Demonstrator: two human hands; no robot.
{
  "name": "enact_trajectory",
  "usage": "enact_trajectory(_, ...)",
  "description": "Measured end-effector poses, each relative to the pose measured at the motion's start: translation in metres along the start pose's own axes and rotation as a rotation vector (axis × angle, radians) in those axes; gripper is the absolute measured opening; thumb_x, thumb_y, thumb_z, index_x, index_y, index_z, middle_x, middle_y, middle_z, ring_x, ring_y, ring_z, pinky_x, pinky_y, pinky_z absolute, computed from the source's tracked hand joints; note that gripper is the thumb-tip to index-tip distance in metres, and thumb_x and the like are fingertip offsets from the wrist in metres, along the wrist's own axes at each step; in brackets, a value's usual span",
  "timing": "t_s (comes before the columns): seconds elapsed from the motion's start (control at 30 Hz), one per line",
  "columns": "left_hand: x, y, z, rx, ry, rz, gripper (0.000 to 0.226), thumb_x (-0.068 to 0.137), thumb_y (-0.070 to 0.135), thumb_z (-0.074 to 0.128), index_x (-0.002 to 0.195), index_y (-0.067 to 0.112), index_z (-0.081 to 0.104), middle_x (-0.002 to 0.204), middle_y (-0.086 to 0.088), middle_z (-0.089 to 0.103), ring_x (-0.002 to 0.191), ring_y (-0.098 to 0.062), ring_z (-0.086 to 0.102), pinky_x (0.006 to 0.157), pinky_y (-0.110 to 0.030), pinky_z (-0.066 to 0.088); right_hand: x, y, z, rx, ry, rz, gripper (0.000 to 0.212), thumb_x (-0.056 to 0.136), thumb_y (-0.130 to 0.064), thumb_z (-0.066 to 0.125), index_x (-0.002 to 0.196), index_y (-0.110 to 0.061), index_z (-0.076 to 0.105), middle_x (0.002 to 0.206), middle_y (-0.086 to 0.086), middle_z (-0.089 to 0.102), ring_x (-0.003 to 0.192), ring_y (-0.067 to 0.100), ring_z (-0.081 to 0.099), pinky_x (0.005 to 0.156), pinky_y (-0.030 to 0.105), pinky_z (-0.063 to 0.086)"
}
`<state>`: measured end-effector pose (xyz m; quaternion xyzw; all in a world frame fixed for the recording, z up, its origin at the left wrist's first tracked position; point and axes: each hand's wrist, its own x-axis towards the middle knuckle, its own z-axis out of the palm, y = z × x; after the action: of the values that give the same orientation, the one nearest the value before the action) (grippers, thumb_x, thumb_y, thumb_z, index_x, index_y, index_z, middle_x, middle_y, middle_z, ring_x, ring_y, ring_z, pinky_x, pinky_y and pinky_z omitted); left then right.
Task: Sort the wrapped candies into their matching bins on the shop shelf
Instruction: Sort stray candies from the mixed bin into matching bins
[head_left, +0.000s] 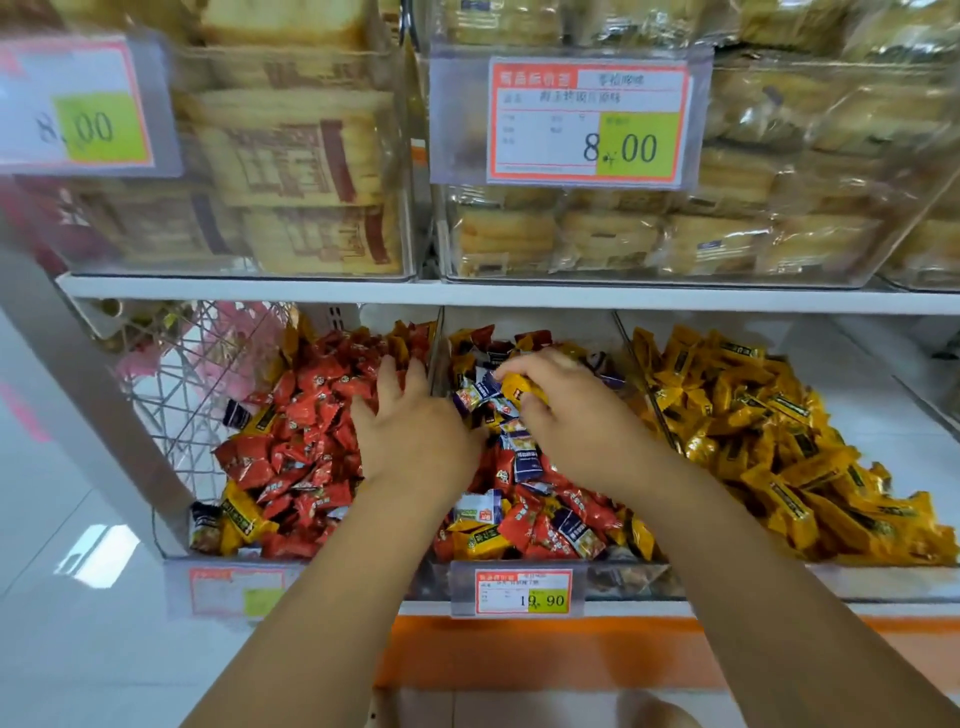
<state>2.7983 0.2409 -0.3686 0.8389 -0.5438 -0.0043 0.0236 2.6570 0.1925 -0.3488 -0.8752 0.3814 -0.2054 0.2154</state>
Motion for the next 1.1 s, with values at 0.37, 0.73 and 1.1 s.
enact_trajectory(0.37, 0.003, -0.004, 0.007, -0.102, -0.018, -0.005, 0.037, 0.086, 0.050, 0.060, 0.117, 0.030, 0.065, 0.159, 0.003, 0.009, 0.146, -0.025, -0.008, 0.113, -0.058, 0.017, 0.024, 0.021, 0.048, -0.382, 0.093, 0.071, 0.032, 0.083, -0.044, 0.066, 0.114, -0.035, 0.067, 0.118, -0.004, 0.050, 0.116, 0.018, 0.040, 0.088, 0.029, 0.040)
enact_trajectory(0.73, -0.017, -0.019, -0.011, -0.568, 0.234, 0.145, 0.022, 0.085, 0.036, 0.064, 0.106, 0.032, 0.069, 0.117, 0.010, 0.060, 0.117, -0.015, 0.044, 0.094, -0.023, 0.033, -0.007, 0.019, 0.002, 0.316, 0.192, 0.216, 0.028, 0.094, -0.039, 0.054, 0.119, -0.027, 0.061, 0.097, -0.010, 0.065, 0.089, 0.004, 0.060, 0.073, 0.018, 0.042)
enact_trajectory(1.1, -0.033, 0.094, -0.038, -0.934, 0.220, 0.362, 0.025, 0.089, 0.027, 0.065, 0.114, 0.030, 0.066, 0.088, 0.013, 0.063, 0.067, 0.005, 0.056, 0.062, -0.005, 0.040, -0.070, 0.062, -0.062, 0.236, 0.595, 0.367, 0.019, 0.094, -0.035, 0.055, 0.112, -0.029, 0.059, 0.094, -0.009, 0.063, 0.069, 0.004, 0.055, 0.058, 0.019, 0.039)
